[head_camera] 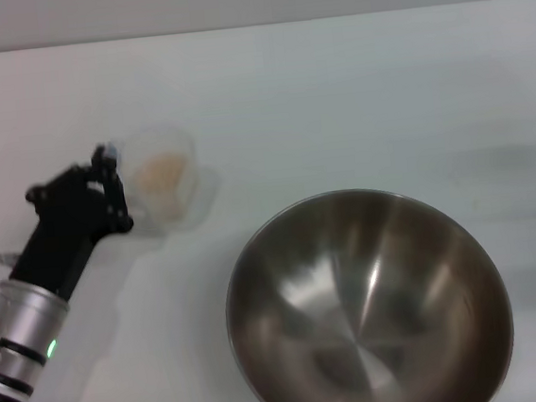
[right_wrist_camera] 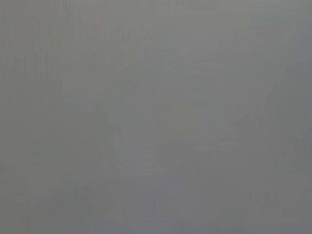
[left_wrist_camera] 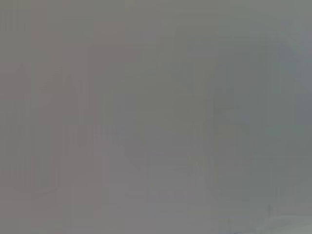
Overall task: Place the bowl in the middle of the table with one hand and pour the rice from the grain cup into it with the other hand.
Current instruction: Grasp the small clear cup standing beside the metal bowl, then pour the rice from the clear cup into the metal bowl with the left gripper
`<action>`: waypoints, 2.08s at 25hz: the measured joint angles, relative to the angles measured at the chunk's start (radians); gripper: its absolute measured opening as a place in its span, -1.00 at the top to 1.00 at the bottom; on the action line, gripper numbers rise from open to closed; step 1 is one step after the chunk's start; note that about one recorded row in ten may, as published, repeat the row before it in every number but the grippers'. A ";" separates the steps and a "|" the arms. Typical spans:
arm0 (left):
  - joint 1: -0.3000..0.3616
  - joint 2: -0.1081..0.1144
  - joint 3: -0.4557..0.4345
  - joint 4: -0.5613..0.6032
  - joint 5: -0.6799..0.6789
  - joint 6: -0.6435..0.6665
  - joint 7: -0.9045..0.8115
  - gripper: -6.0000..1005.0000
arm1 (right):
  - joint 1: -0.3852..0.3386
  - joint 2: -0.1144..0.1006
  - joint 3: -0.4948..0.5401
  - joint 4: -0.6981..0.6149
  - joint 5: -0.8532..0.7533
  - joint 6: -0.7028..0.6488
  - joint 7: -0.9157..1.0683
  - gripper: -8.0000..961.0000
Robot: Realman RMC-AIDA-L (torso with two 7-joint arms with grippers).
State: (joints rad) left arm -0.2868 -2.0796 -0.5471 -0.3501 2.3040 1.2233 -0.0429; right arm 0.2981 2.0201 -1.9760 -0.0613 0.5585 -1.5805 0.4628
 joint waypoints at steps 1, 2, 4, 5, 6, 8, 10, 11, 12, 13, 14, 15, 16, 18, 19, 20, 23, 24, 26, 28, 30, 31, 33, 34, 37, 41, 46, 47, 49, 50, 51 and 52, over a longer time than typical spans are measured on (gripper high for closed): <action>-0.012 0.000 -0.002 -0.003 0.001 0.055 0.065 0.94 | 0.002 -0.001 0.000 0.000 0.003 -0.001 -0.001 -0.06; -0.012 0.000 -0.002 -0.003 0.001 0.055 0.065 0.94 | 0.002 -0.001 0.000 0.000 0.003 -0.001 -0.001 -0.06; -0.027 0.000 0.009 -0.007 0.006 0.131 0.160 0.94 | 0.005 -0.003 0.001 0.000 0.005 -0.001 -0.010 -0.06; -0.036 0.000 0.029 -0.006 0.007 0.176 0.230 0.93 | 0.006 -0.004 0.001 0.000 0.006 -0.001 -0.020 -0.06; -0.041 -0.001 0.043 -0.005 0.010 0.202 0.277 0.93 | 0.008 -0.004 0.002 -0.001 0.006 -0.001 -0.034 -0.06; -0.060 -0.001 0.099 0.001 0.010 0.277 0.422 0.93 | 0.012 -0.005 0.003 -0.001 0.006 -0.002 -0.051 -0.06; -0.078 0.000 0.151 0.006 0.018 0.330 0.574 0.93 | 0.017 -0.008 0.003 0.000 0.007 -0.002 -0.060 -0.06; -0.083 -0.001 0.162 0.009 0.022 0.339 0.604 0.93 | 0.019 -0.009 0.003 0.000 0.007 -0.002 -0.065 -0.06; -0.094 -0.001 0.180 0.017 0.048 0.356 0.684 0.93 | 0.022 -0.010 0.004 0.000 0.007 -0.002 -0.069 -0.06; -0.111 -0.001 0.192 0.029 0.108 0.371 0.802 0.93 | 0.027 -0.013 0.004 0.000 0.007 -0.002 -0.077 -0.06; -0.111 -0.001 0.192 0.029 0.108 0.371 0.802 0.92 | 0.027 -0.013 0.004 0.000 0.007 -0.002 -0.077 -0.06; -0.116 -0.001 0.192 0.031 0.137 0.375 0.854 0.92 | 0.030 -0.015 0.004 0.000 0.007 -0.002 -0.078 -0.06; -0.120 0.000 0.192 0.032 0.161 0.378 0.895 0.92 | 0.032 -0.015 0.004 0.001 0.007 -0.002 -0.079 -0.06; -0.128 0.000 0.193 0.037 0.230 0.388 1.036 0.92 | 0.034 -0.016 0.004 0.001 0.007 -0.002 -0.081 -0.06; -0.129 -0.001 0.193 0.038 0.245 0.389 1.068 0.92 | 0.034 -0.016 0.004 0.001 0.007 -0.002 -0.086 -0.06; -0.130 0.000 0.193 0.038 0.261 0.389 1.106 0.92 | 0.035 -0.016 0.004 0.001 0.007 -0.002 -0.094 -0.06; -0.131 -0.001 0.194 0.048 0.320 0.386 1.259 0.91 | 0.035 -0.015 0.004 0.001 0.003 -0.002 -0.129 -0.06; -0.131 -0.001 0.194 0.048 0.320 0.386 1.259 0.91 | 0.035 -0.015 0.004 0.001 0.003 -0.002 -0.129 -0.06; -0.133 -0.001 0.194 0.056 0.340 0.382 1.337 0.91 | 0.038 -0.013 0.003 0.001 0.002 0.001 -0.132 -0.06; -0.144 -0.001 0.194 0.069 0.352 0.369 1.442 0.91 | 0.044 -0.011 0.001 0.005 0.001 0.006 -0.143 -0.06; -0.148 0.000 0.193 0.075 0.355 0.366 1.477 0.91 | 0.045 -0.010 0.001 0.005 0.000 0.006 -0.151 -0.06; -0.149 0.000 0.191 0.078 0.358 0.364 1.504 0.91 | 0.045 -0.009 0.000 0.005 0.000 0.006 -0.158 -0.06; -0.152 0.000 0.190 0.081 0.360 0.363 1.567 0.90 | 0.045 -0.007 -0.001 0.005 0.000 0.007 -0.167 -0.06; -0.152 0.000 0.190 0.081 0.360 0.363 1.567 0.90 | 0.044 -0.006 0.000 0.006 0.000 0.007 -0.169 -0.06; -0.159 0.004 0.191 0.075 0.363 0.369 1.680 0.90 | 0.046 -0.006 0.003 0.006 0.000 0.007 -0.169 -0.06; -0.164 0.005 0.189 0.067 0.370 0.375 1.765 0.89 | 0.053 -0.006 0.004 0.009 0.002 0.008 -0.170 -0.06; -0.160 0.006 0.198 0.077 0.372 0.391 1.818 0.89 | 0.057 -0.008 0.004 0.011 0.007 0.010 -0.198 -0.06; -0.160 0.006 0.198 0.077 0.372 0.391 1.818 0.89 | 0.058 -0.008 0.004 0.011 0.007 0.010 -0.203 -0.06; -0.156 0.006 0.199 0.079 0.371 0.392 1.832 0.88 | 0.059 -0.008 0.004 0.011 0.007 0.010 -0.206 -0.06; -0.151 0.004 0.212 0.083 0.372 0.392 1.862 0.88 | 0.059 -0.008 0.004 0.011 0.007 0.010 -0.208 -0.07; -0.150 0.004 0.216 0.084 0.372 0.393 1.866 0.88 | 0.059 -0.008 0.004 0.011 0.007 0.010 -0.209 -0.06; -0.150 0.004 0.219 0.086 0.372 0.393 1.869 0.88 | 0.060 -0.008 0.004 0.011 0.007 0.010 -0.209 -0.06</action>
State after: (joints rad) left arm -0.4364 -2.0759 -0.3276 -0.2645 2.6755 1.6160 1.8256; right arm 0.3576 2.0124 -1.9722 -0.0503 0.5657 -1.5708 0.2541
